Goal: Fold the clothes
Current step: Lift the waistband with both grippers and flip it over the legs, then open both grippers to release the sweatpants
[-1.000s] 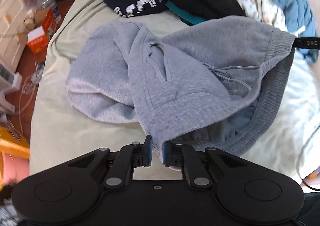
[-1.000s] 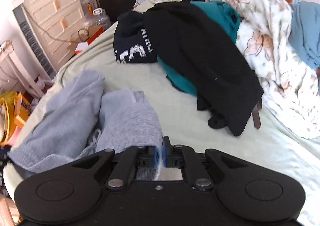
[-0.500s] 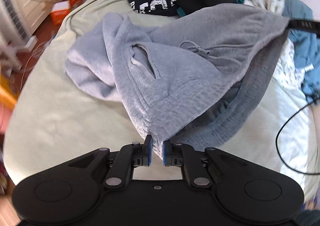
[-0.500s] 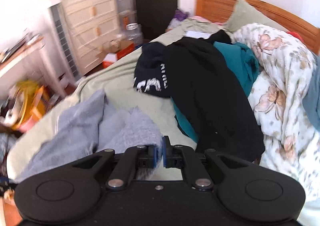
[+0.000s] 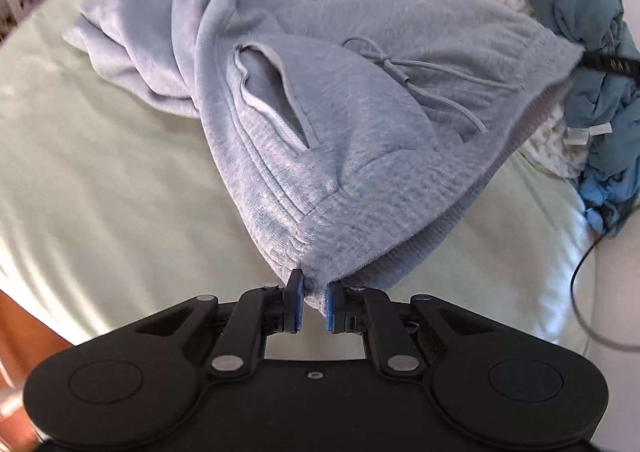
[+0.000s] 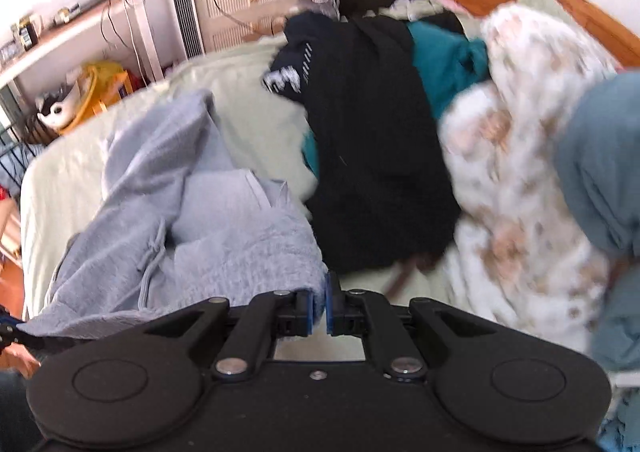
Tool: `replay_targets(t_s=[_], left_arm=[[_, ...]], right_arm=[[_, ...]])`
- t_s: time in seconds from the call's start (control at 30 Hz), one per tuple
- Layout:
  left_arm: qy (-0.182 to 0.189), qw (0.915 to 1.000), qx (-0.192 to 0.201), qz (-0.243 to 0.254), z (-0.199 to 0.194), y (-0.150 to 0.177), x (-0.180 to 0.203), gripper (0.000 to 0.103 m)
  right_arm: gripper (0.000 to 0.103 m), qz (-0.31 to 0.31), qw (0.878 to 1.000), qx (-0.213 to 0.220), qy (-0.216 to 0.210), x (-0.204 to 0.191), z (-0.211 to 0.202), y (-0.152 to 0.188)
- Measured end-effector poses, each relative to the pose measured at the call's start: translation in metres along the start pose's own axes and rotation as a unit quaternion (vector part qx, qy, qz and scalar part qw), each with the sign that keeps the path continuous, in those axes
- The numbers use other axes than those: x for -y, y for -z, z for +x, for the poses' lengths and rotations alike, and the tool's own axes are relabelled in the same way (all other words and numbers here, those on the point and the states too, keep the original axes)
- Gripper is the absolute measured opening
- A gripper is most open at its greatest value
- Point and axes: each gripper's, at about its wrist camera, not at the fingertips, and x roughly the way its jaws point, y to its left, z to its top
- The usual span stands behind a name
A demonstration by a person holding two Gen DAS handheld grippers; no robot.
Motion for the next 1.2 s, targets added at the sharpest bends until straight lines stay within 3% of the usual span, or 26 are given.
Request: replay_targets(t_s=[0.17,0.27,0.5,0.53,0.57,0.6,0.67,0.7,0.8,0.87,0.93,1.03,1.2], left_arm=[[0.002,0.9987,-0.043,-0.026,0.043,0.003,0.027,0.013],[0.005,0.9955,-0.089,-0.030,0.077,0.004,0.049,0.015],[-0.017,0.9892,-0.133,-0.059,0.117,-0.003,0.047,0.022],[-0.010,0.9858,-0.153,-0.068,0.123,-0.004,0.043,0.023],[-0.002,0.9834,-0.166,-0.074,0.126,-0.004,0.042,0.023],[0.013,0.9752,-0.200,-0.095,0.132,-0.003,0.037,0.026],[0.014,0.9722,-0.212,-0.098,0.132,-0.001,0.035,0.039],[0.015,0.9707,-0.218,-0.099,0.131,0.000,0.034,0.051],[0.021,0.9741,-0.217,-0.061,0.118,-0.005,0.038,0.061],[0.033,0.9782,-0.201,-0.038,0.101,-0.014,0.038,0.066],[0.035,0.9822,-0.181,-0.037,0.091,-0.023,0.032,0.067],[0.036,0.9895,-0.129,-0.054,0.071,-0.047,0.007,0.069],[0.022,0.9942,-0.069,-0.080,0.039,-0.103,-0.006,0.069]], right_arm=[[0.004,-0.038,0.999,-0.032,-0.001,0.037,0.012,0.039],[0.004,-0.055,0.997,-0.047,0.004,0.050,0.022,0.054],[0.005,-0.059,0.993,-0.103,0.003,0.069,0.073,0.103],[0.006,-0.057,0.992,-0.108,0.003,0.068,0.080,0.108],[0.009,-0.059,0.993,-0.105,0.011,0.067,0.083,0.114],[0.013,-0.060,0.993,-0.105,0.018,0.065,0.086,0.119],[0.047,-0.056,0.990,-0.127,0.024,0.066,0.089,0.128],[0.047,-0.059,0.988,-0.142,0.019,0.068,0.088,0.133],[0.057,-0.056,0.985,-0.162,0.022,0.077,0.076,0.151],[0.057,-0.041,0.984,-0.168,0.027,0.084,0.065,0.163],[0.057,0.038,0.985,-0.164,0.027,0.093,0.049,0.179],[0.057,0.153,0.976,-0.153,0.026,0.104,0.025,0.202],[0.057,0.252,0.960,-0.120,0.018,0.068,0.006,0.224]])
